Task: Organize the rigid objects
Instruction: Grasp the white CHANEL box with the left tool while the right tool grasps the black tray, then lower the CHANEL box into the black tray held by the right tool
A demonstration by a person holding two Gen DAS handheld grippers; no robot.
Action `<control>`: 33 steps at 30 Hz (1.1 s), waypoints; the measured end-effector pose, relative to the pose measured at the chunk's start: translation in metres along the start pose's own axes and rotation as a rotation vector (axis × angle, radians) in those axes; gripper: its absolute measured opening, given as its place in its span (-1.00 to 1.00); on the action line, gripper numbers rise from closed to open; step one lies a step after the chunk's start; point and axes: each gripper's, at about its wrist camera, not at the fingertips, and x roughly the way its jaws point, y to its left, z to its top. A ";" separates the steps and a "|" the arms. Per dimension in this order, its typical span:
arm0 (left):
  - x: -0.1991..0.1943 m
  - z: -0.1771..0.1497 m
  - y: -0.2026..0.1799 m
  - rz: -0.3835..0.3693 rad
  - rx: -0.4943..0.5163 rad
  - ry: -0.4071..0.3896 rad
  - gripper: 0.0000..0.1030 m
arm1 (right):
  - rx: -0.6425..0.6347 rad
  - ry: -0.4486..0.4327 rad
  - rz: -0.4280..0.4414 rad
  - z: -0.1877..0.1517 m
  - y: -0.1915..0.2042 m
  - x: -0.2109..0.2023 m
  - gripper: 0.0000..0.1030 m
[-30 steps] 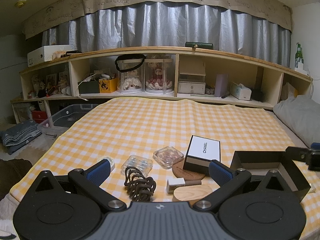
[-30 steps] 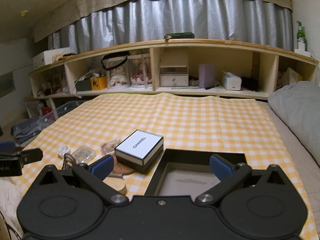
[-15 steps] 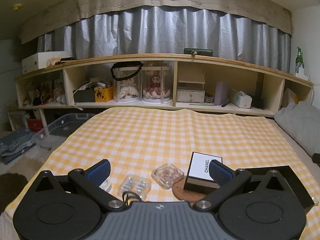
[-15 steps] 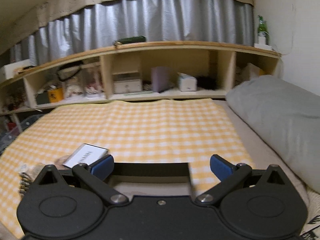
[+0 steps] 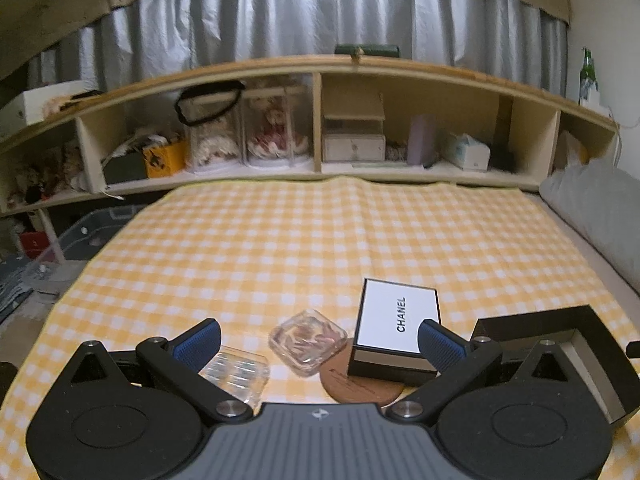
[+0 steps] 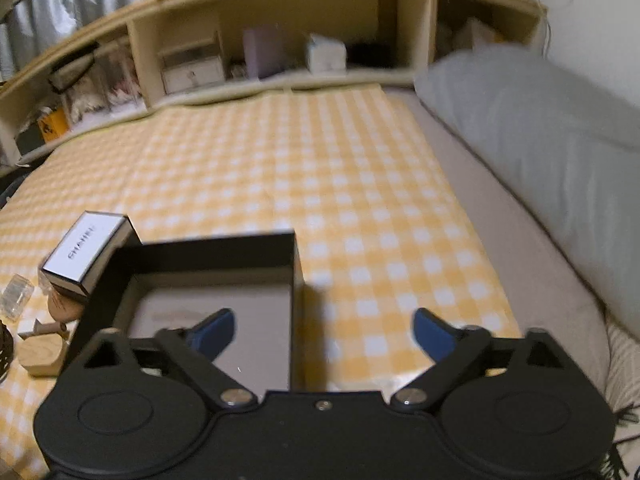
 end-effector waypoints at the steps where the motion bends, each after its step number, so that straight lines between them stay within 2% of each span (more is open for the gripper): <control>1: 0.007 0.000 -0.002 -0.006 0.004 0.009 1.00 | 0.010 0.016 0.019 -0.003 -0.002 0.002 0.62; 3: 0.022 0.001 -0.006 -0.012 0.014 0.023 1.00 | 0.025 0.056 0.058 -0.005 -0.003 0.006 0.50; 5: 0.036 0.003 -0.010 -0.025 0.029 0.033 1.00 | 0.009 0.096 0.072 -0.009 0.002 0.010 0.25; 11: 0.077 0.006 -0.025 -0.089 0.039 0.065 1.00 | -0.067 0.187 0.040 -0.016 0.023 0.022 -0.40; 18: 0.123 0.011 -0.044 -0.187 0.081 0.120 1.00 | -0.183 0.221 -0.025 -0.024 0.044 0.013 -0.58; 20: 0.139 0.013 -0.051 -0.208 0.105 0.158 1.00 | -0.231 0.211 -0.067 -0.027 0.050 0.013 -0.82; 22: 0.155 0.015 -0.058 -0.228 0.126 0.193 1.00 | -0.238 0.210 -0.083 -0.026 0.050 0.014 -0.89; 27: 0.182 0.012 -0.066 -0.239 0.167 0.243 1.00 | -0.213 0.212 -0.062 -0.023 0.043 0.015 -0.91; 33: 0.206 0.008 -0.063 -0.220 0.083 0.360 0.98 | -0.195 0.211 -0.064 -0.023 0.043 0.015 -0.91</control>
